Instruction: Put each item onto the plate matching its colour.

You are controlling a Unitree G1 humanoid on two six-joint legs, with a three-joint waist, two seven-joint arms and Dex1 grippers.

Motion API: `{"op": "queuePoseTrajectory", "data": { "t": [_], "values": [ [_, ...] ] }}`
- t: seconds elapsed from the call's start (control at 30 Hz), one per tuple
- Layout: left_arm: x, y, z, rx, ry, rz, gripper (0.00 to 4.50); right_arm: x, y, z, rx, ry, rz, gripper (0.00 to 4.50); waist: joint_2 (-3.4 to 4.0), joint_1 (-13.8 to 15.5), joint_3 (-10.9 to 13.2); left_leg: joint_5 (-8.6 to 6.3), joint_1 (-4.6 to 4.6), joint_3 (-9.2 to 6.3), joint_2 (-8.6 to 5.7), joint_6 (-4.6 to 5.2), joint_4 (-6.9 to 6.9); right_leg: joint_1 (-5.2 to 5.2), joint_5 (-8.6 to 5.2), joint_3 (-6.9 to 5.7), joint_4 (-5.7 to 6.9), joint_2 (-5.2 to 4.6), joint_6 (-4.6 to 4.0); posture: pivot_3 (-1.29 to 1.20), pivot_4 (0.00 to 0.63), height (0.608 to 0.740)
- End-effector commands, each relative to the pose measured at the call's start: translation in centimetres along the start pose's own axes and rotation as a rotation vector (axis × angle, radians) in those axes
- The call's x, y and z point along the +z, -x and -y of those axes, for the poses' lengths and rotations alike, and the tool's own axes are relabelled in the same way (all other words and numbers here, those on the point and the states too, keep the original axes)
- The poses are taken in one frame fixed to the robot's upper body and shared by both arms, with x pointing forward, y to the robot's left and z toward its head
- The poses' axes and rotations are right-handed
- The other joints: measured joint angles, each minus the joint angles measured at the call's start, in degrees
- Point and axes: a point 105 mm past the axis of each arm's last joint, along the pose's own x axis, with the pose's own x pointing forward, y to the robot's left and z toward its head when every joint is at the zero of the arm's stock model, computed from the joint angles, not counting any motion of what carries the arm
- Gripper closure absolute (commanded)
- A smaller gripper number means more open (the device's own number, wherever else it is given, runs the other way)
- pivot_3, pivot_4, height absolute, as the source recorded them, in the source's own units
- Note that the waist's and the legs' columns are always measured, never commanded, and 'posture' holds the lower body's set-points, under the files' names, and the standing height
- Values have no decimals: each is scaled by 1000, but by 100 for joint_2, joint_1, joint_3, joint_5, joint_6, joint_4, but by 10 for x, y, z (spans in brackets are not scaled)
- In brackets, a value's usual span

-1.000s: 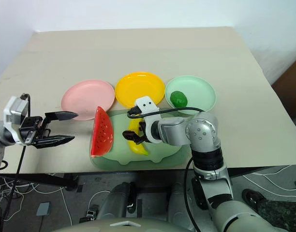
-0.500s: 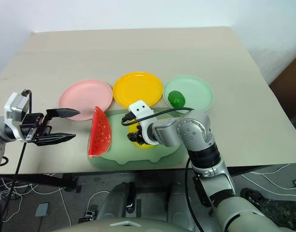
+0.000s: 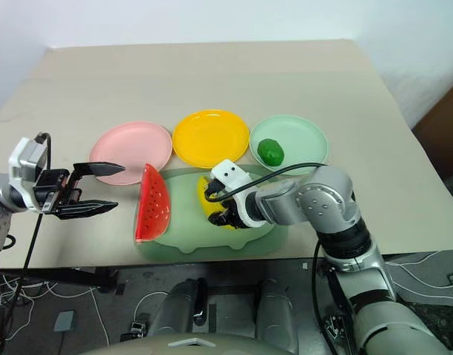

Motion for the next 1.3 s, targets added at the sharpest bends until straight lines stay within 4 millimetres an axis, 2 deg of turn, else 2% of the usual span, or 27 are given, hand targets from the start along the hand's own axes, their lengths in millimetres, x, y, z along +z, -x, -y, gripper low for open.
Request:
{"op": "queuePoseTrajectory", "data": {
  "t": [0.03,0.13,0.23,0.37,0.47,0.53,0.6,0.73,0.77,0.83,0.93,1.03,1.23,1.3],
  "values": [
    [10,3,-3,3,-44,6,0,35,22,-7,56,63,116,2885,0,-8,1,0,0,-1,2,0,0,-3,0,0,5,2,0,0,150,677],
    [10,3,-5,4,-48,7,0,60,30,0,30,88,183,2885,1,8,1,0,6,-3,4,0,0,-3,-10,0,12,5,15,0,150,677],
    [11,2,-5,1,-52,10,0,85,32,23,-63,98,249,2885,1,10,1,0,6,-1,5,0,1,-3,-11,0,9,3,15,0,150,677],
    [11,0,-4,-5,-45,13,0,104,18,65,-190,97,273,2885,0,5,1,0,-1,10,1,0,1,-7,-10,2,1,-2,14,0,150,677],
    [11,1,-3,-4,-46,14,0,112,6,85,-227,91,283,2885,1,-6,1,0,-4,16,2,0,-1,-13,-5,5,6,-1,8,0,150,677],
    [12,1,-2,-5,-47,14,0,116,-3,100,-256,80,292,2159,0,-16,1,1,-7,22,2,0,-5,-22,2,8,11,-1,-3,0,150,677],
    [12,2,0,-4,-47,13,0,120,-9,110,-277,72,299,1617,1,-24,2,2,-10,30,2,0,-6,-34,2,17,22,-1,-3,0,150,677],
    [14,3,1,1,-48,13,0,126,-16,118,-280,58,316,238,-2,-29,3,3,-6,55,2,-1,-5,-53,2,46,43,-1,-3,0,150,677],
    [15,3,2,2,-47,13,0,128,-16,119,-279,61,319,22,-2,-26,3,3,-6,69,2,-2,-4,-67,2,63,55,-1,-3,0,150,677],
    [15,3,3,6,-49,9,0,132,-14,120,-279,66,333,22,-2,-26,3,5,-4,85,3,-4,-2,-84,2,86,70,-2,-2,0,150,677],
    [22,1,5,26,-54,21,0,144,11,118,-242,103,427,22,-2,-11,3,7,-2,90,4,-8,1,-87,3,93,76,-1,-2,0,150,677],
    [30,-3,5,57,-34,23,0,141,38,117,-199,159,509,22,-6,24,4,8,-3,90,4,-9,3,-88,4,95,74,-2,0,0,150,677],
    [50,-13,-2,142,13,26,0,109,85,125,-186,244,649,22,-11,11,3,8,2,95,3,-10,4,-80,7,100,68,-2,7,0,150,677],
    [54,-16,-4,171,37,12,0,95,100,127,-155,217,678,22,-12,10,4,9,3,96,4,-11,4,-82,7,100,72,-2,7,0,150,677]
  ]
}}
